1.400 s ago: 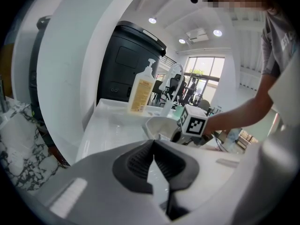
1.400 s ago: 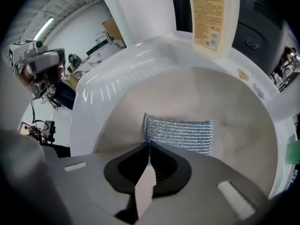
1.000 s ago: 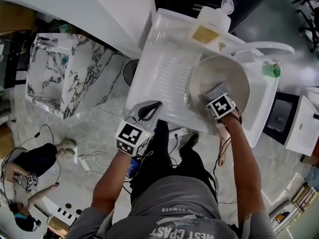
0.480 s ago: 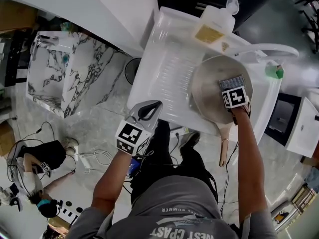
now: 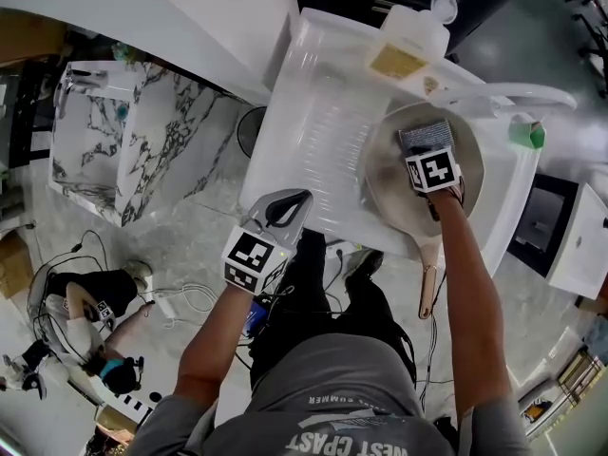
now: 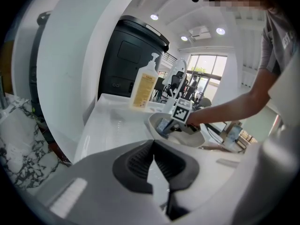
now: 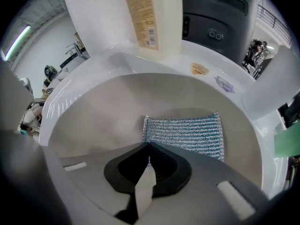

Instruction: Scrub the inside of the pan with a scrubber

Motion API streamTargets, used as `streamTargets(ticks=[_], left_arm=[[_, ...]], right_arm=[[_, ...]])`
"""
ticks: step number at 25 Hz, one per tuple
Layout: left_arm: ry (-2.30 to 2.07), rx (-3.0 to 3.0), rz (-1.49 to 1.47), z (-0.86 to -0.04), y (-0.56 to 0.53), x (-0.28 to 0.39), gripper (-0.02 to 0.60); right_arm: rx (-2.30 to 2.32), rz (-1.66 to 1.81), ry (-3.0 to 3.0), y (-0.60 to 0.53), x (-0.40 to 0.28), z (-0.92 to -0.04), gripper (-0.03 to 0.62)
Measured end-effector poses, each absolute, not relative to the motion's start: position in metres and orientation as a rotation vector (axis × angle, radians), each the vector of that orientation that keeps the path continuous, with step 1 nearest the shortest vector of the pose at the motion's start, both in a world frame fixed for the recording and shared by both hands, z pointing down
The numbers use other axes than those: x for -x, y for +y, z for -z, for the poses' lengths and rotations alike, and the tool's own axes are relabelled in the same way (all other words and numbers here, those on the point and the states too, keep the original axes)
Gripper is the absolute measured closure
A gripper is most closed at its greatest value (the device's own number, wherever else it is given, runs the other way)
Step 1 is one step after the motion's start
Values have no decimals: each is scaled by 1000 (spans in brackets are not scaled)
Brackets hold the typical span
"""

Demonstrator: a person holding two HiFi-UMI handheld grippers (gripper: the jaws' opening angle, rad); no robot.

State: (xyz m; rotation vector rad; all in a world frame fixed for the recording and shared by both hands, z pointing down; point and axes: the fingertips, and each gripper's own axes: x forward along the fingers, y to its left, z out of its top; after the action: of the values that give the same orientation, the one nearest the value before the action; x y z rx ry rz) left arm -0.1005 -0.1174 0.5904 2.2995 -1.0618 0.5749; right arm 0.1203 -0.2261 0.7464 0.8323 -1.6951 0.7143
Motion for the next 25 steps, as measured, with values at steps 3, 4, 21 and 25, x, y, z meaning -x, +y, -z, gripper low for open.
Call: streamTargets(ticks=[3, 4, 21, 25], left_arm=[[-1065, -2297, -575, -591, -122, 99, 578], [-1065, -2297, -576, -591, -122, 99, 580], [-1041, -2304, -588, -596, -128, 81, 578], [-1031, -2305, -590, -597, -128, 78, 580]], right_arm=[[-768, -703, -1739, -223, -97, -746, 582], [-747, -697, -1750, -220, -90, -745, 583], [-422, -671, -1738, -154, -80, -743, 583], [-413, -687, -1678, -148, -93, -744, 583]])
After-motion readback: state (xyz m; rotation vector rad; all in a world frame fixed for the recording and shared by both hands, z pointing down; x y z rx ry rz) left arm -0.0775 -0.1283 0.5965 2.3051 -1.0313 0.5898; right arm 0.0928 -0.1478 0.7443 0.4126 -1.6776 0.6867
